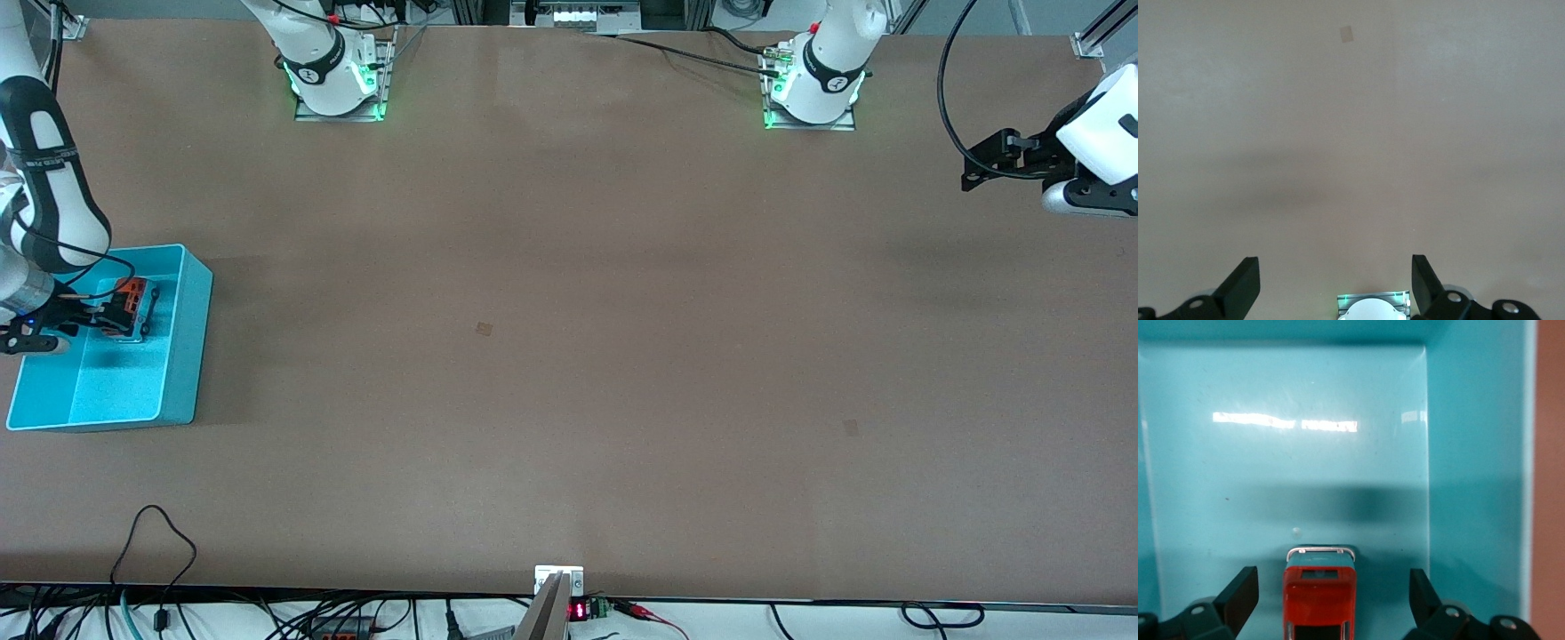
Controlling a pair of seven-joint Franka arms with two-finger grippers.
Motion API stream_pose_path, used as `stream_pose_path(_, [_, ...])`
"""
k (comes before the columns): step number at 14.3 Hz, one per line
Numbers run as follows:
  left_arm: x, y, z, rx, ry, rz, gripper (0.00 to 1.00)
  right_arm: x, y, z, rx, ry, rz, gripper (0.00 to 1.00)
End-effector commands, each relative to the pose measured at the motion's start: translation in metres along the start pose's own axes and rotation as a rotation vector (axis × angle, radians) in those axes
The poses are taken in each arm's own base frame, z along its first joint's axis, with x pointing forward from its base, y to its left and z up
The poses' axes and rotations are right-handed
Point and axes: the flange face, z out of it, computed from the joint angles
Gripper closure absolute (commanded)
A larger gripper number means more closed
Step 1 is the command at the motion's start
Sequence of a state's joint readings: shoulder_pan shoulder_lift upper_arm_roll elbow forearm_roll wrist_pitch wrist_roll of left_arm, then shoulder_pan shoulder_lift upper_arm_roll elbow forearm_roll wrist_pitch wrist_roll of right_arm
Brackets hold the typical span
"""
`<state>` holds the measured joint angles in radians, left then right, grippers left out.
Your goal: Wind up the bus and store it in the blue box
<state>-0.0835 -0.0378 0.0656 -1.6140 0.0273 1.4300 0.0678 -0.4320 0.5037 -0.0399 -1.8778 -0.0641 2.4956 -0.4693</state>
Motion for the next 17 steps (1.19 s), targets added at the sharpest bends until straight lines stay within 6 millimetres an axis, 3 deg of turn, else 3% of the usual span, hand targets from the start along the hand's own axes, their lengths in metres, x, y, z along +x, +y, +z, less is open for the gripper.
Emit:
stream_pose_path(1, [-0.006,0.002,-0.007,-0.005,0.001,-0.003,0.00,0.014,-0.029,-0.085,0.025,0.013,-0.023,0.00])
stream_pose_path(4, [-0.006,0.002,-0.007,-0.005,-0.001,0.000,0.00,0.021,-0.085,-0.185,0.046,-0.029,0.017,0.00])
stream_pose_path(8, [-0.006,0.001,-0.007,-0.005,-0.001,0.004,0.00,0.027,-0.183,-0.309,0.076,-0.186,0.017,0.00])
stream_pose_path(10, [-0.006,0.001,-0.007,-0.005,-0.002,0.005,0.00,0.025,-0.202,-0.358,0.078,-0.240,0.017,0.00])
stream_pose_path(13, [-0.006,0.001,-0.007,-0.005,-0.002,0.005,0.00,0.021,-0.212,-0.373,0.135,-0.237,0.025,0.00])
stream_pose_path(17, [-0.007,0.001,-0.006,-0.006,-0.008,0.005,0.00,0.023,-0.220,-0.368,0.151,-0.239,0.016,0.00])
